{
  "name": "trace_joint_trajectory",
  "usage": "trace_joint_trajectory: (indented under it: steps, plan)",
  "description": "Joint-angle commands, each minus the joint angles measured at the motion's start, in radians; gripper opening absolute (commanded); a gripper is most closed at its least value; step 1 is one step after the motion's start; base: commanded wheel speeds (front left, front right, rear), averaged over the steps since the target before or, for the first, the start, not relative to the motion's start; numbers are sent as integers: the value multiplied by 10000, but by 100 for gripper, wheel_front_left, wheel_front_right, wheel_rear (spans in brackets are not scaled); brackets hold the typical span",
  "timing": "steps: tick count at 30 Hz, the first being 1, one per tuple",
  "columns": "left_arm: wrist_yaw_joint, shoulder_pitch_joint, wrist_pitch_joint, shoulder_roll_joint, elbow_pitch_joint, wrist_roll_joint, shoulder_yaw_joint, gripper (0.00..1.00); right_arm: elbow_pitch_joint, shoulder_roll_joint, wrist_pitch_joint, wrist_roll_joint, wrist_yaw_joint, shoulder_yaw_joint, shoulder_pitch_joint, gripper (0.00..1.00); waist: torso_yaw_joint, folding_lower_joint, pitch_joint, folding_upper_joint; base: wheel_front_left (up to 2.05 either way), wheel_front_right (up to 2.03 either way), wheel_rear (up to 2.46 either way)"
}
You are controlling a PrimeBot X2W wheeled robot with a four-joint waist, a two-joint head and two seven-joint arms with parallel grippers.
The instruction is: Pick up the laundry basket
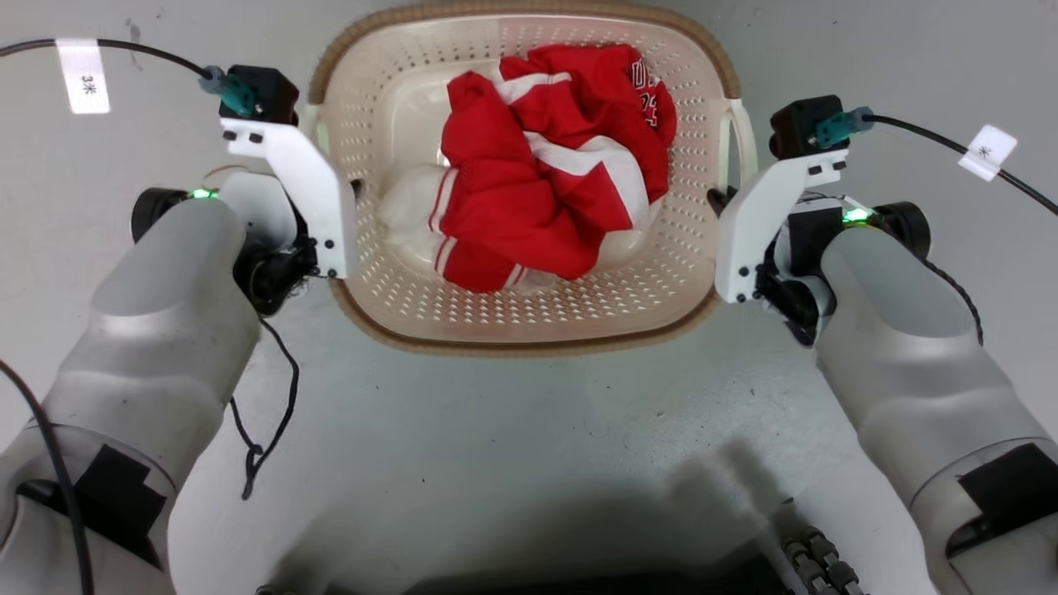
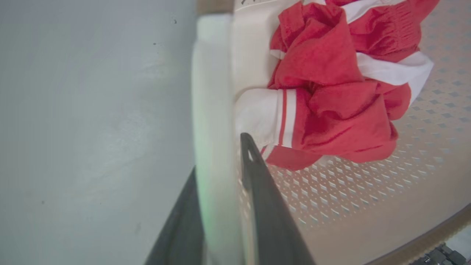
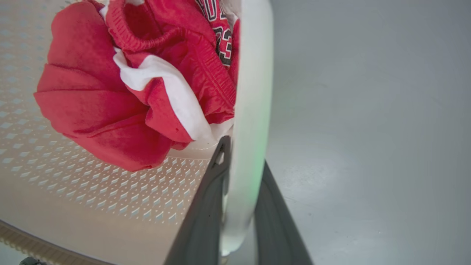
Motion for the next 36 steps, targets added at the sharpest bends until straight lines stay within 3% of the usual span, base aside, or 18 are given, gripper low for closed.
trace_joint_trajectory:
  steps: [1, 9, 16, 22, 36]
  plan:
    - [-9, -150, 1, -24, 6, -120, -98, 0, 39, 39, -14, 107, 22, 179, -171, 0, 14, -1, -30, 0, 0, 0, 0]
    - [-21, 5, 316, -145, -50, -712, -640, 0, 140, 91, 205, 730, 25, 876, -170, 0, 77, -1, -449, 0, 0, 0, 0]
    - [-55, 277, 1113, -212, -111, -1387, -1065, 0, -49, 133, 1281, 1445, 62, 1588, -96, 0, 120, -1, -1335, 0, 0, 0, 0]
    - [-61, 659, 1943, -322, -65, -2062, -1459, 0, -405, 196, 2966, 2526, 73, 2401, 370, 0, 191, -1, -2831, 0, 0, 0, 0]
    - [-65, 1286, 3204, -518, 45, -2911, -1958, 0, -230, 240, 4339, 3693, 76, 3211, 917, 0, 376, -1, -5140, 0, 0, 0, 0]
